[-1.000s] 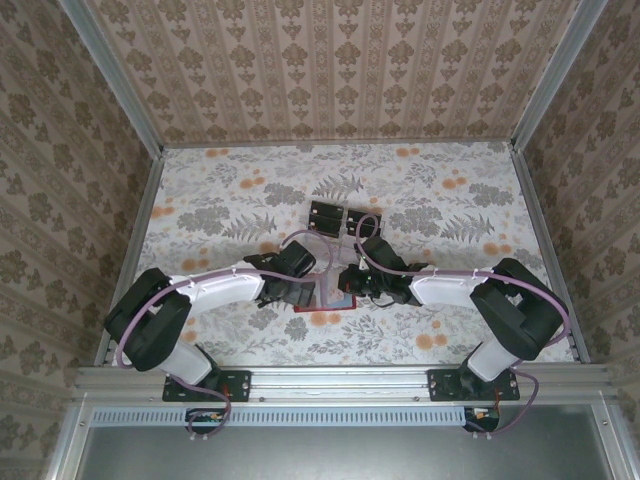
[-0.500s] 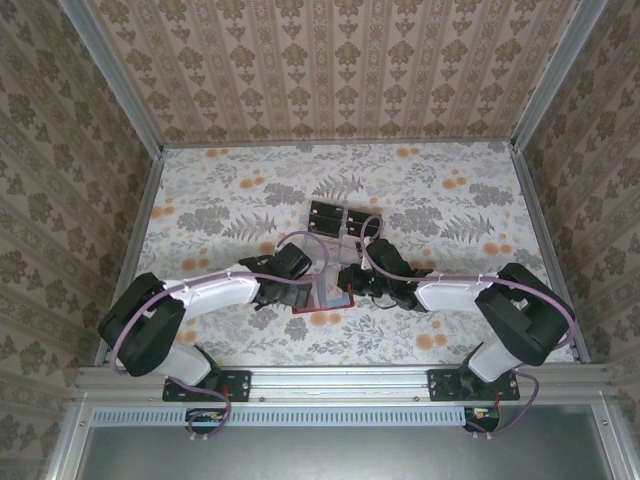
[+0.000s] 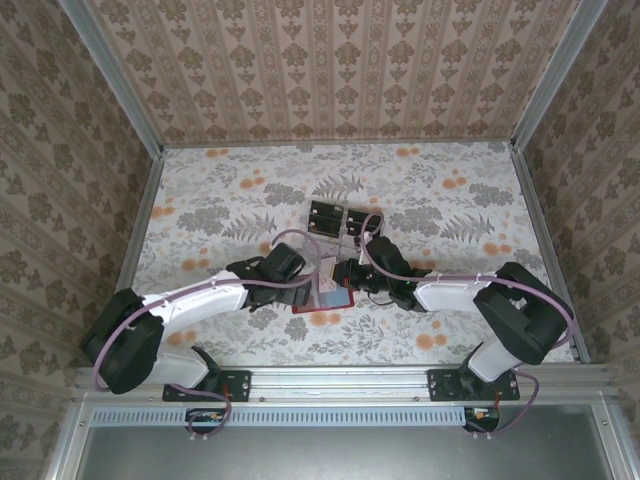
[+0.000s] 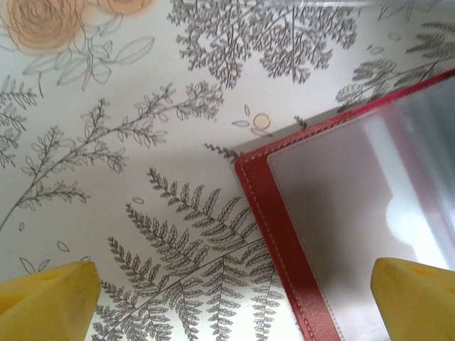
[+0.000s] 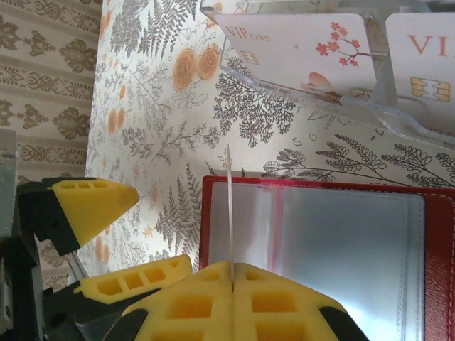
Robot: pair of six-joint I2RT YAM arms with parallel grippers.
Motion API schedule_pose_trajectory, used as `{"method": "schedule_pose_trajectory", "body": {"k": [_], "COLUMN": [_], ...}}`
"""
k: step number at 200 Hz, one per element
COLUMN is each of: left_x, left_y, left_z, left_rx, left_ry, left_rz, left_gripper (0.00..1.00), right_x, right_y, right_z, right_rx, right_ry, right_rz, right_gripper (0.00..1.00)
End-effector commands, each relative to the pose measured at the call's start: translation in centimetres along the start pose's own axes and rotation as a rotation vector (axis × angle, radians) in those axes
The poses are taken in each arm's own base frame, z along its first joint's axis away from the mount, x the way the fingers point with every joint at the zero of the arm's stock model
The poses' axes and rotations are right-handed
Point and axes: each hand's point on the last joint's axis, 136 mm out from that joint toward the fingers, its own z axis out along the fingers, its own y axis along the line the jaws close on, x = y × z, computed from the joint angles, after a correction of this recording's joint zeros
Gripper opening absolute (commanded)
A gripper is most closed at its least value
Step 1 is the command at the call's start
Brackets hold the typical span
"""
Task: Put the credit cards into the card holder
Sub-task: Insert the credit card into the card slot.
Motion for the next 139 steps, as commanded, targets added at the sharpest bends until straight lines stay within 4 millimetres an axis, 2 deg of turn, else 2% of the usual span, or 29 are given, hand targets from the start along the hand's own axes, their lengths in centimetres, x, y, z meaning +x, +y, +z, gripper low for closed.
{"method": "schedule_pose_trajectory", "body": {"k": [1, 59, 139], "left_x": [1.7, 3.4, 4.0], "left_y": [0.4, 1.1, 1.3], "left_z": [0.6, 1.3, 2.0], "left_rx": [-0.004, -0.037, -0.053], "left_ry": [0.042, 0.091, 0.117], "left_rz": [-0.027, -0.036, -0.034], "left_gripper": [1.00, 1.00, 1.00], "right_x": [0.2, 0.1, 0.8], "right_y": [0.3, 0.2, -1.3], "right_z": [0.4, 1.1, 2.2], "right_rx": [-0.029, -0.042, -0.027], "right_ry": [-0.004, -0.020, -0.013], "right_rz": [0.000, -0.008, 0.002], "right_gripper": [0.00, 0.00, 0.00]}}
